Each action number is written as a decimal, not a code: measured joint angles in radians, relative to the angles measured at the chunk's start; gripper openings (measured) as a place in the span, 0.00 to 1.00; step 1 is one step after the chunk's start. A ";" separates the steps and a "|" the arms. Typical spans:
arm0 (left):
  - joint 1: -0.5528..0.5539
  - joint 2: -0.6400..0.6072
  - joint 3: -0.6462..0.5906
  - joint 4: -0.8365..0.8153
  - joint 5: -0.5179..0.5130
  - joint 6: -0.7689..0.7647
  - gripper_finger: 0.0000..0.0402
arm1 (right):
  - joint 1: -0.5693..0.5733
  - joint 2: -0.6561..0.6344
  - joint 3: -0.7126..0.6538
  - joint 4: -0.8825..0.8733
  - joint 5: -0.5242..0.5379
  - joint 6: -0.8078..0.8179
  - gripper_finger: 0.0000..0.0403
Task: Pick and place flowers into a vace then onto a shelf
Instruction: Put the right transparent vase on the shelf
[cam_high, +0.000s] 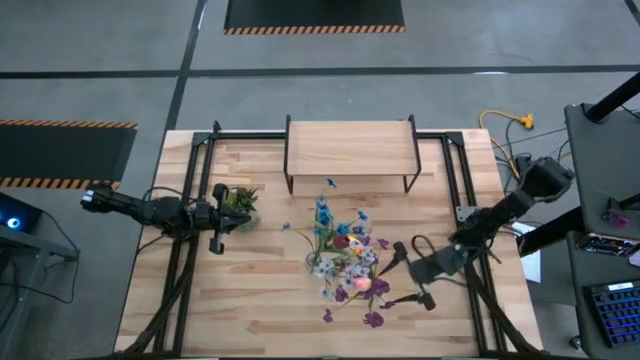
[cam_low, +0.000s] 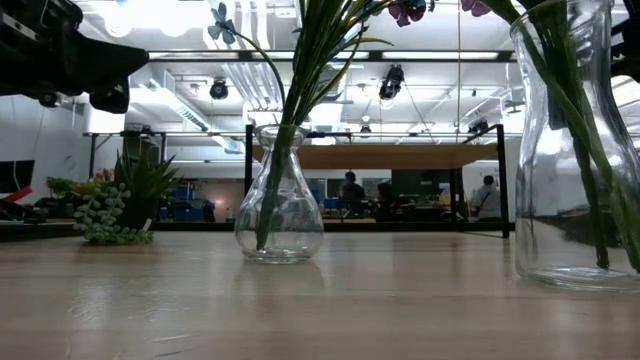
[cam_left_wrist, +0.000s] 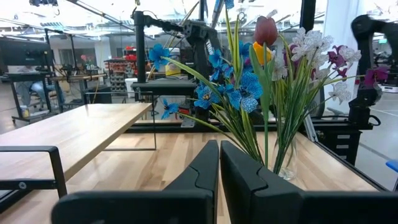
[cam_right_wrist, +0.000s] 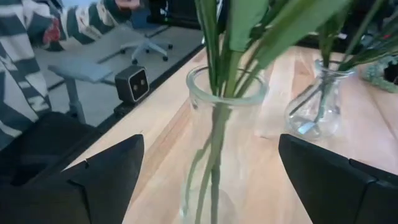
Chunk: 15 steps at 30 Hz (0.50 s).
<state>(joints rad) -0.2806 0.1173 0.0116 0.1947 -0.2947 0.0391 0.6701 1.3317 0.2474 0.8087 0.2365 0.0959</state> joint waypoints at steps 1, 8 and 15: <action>0.000 0.000 0.000 0.000 0.000 0.000 0.00 | -0.001 0.022 0.021 -0.011 0.002 0.001 0.90; 0.000 0.000 0.000 0.000 0.000 0.000 0.00 | -0.001 0.117 0.101 -0.047 0.095 0.010 0.90; 0.000 0.001 0.000 -0.001 0.000 0.000 0.00 | -0.001 0.171 0.149 -0.044 0.131 0.070 0.90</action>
<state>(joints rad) -0.2806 0.1181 0.0116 0.1936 -0.2947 0.0395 0.6693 1.5024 0.3966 0.7647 0.3679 0.1662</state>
